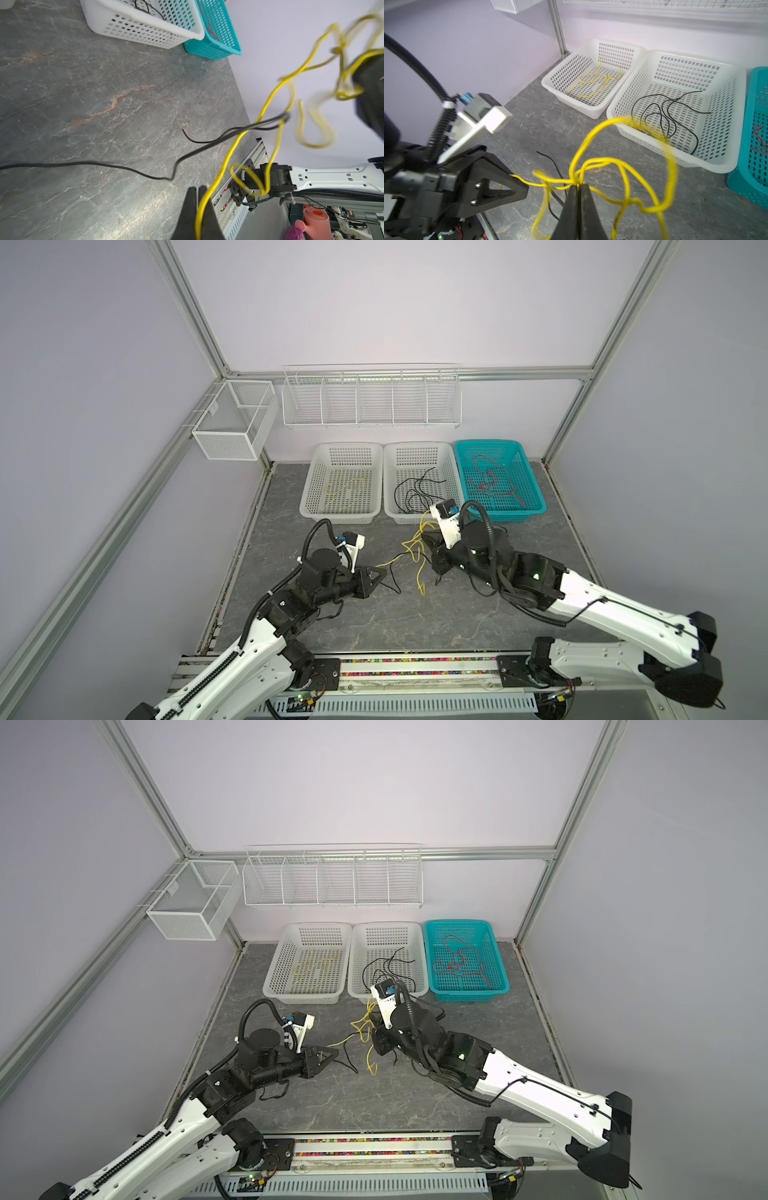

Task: Untangle the cables

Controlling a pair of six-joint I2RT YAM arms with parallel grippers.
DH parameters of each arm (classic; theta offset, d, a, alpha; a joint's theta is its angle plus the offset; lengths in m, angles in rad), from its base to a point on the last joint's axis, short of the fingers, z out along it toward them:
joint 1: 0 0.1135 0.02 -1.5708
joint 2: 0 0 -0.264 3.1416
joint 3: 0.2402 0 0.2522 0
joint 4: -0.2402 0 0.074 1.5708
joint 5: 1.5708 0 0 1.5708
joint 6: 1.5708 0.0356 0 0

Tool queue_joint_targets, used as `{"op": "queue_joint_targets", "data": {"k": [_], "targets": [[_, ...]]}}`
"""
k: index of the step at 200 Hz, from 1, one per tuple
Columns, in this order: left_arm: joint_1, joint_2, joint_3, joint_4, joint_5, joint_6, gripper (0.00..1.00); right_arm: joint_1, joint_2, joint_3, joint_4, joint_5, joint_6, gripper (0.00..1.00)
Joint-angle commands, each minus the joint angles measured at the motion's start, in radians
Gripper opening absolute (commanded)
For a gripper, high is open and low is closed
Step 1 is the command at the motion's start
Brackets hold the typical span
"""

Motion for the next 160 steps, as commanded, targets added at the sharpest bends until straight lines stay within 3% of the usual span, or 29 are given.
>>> {"op": "queue_joint_targets", "data": {"k": [1, 31, 61, 83, 115, 160], "targets": [[0.003, 0.025, -0.023, -0.035, -0.050, 0.019, 0.00, -0.031, -0.073, 0.018, 0.010, -0.031, 0.011, 0.07], [0.022, 0.021, -0.025, -0.077, -0.097, 0.021, 0.00, -0.060, -0.154, 0.031, -0.079, 0.084, 0.001, 0.07], [0.107, -0.006, -0.046, -0.107, -0.080, 0.002, 0.00, -0.118, -0.234, 0.030, -0.183, 0.217, -0.025, 0.06], [0.156, 0.003, -0.060, -0.120, -0.074, -0.011, 0.00, -0.172, -0.299, -0.002, -0.211, 0.235, -0.032, 0.06], [0.171, 0.029, -0.062, -0.115, -0.080, -0.021, 0.00, -0.239, -0.354, -0.045, -0.238, 0.191, -0.008, 0.06], [0.170, 0.044, -0.056, -0.088, -0.029, -0.022, 0.00, -0.246, -0.346, -0.109, -0.169, -0.016, 0.003, 0.06]]}}
